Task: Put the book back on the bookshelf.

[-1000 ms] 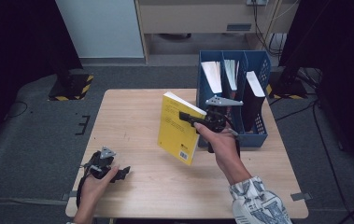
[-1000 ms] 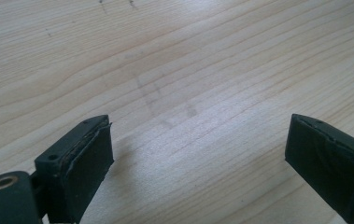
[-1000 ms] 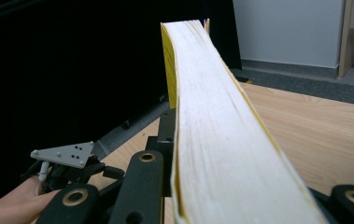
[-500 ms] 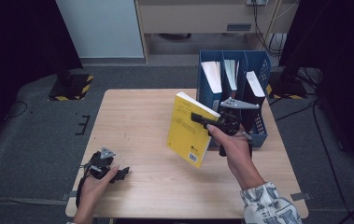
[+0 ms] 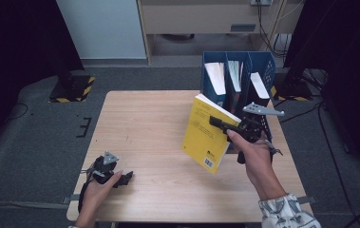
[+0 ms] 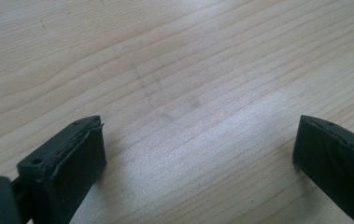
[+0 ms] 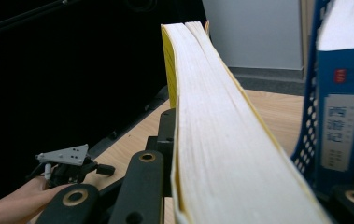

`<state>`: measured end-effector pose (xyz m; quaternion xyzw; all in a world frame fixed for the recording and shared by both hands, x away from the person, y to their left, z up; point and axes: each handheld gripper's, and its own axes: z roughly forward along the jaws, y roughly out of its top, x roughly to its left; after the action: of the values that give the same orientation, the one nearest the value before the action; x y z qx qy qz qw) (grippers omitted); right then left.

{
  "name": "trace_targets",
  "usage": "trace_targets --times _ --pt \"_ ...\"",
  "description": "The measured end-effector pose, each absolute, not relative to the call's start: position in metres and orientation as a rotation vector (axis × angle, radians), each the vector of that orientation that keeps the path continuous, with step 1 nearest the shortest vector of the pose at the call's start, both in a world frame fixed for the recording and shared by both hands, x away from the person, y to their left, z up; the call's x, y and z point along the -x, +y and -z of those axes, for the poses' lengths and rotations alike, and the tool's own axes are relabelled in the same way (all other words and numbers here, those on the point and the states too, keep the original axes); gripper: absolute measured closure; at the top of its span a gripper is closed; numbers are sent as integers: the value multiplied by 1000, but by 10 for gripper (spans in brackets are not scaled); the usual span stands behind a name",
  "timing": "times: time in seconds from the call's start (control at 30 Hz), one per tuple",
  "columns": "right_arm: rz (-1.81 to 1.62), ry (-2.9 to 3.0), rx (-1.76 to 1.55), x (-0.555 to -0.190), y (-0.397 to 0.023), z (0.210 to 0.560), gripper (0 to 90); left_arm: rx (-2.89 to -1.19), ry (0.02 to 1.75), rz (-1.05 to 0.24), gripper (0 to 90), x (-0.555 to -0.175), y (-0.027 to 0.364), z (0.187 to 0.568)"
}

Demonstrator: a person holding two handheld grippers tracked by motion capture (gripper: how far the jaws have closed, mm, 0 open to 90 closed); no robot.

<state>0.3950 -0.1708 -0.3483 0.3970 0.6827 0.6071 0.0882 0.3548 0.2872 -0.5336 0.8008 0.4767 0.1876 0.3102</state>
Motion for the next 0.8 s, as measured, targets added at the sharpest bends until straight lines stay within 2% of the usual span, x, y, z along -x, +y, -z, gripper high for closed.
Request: trace_targets --times 0.8 --pt "-1781 1856 -1333 -385 -245 337 749 -2095 1257 -503 0 -354 287 536"
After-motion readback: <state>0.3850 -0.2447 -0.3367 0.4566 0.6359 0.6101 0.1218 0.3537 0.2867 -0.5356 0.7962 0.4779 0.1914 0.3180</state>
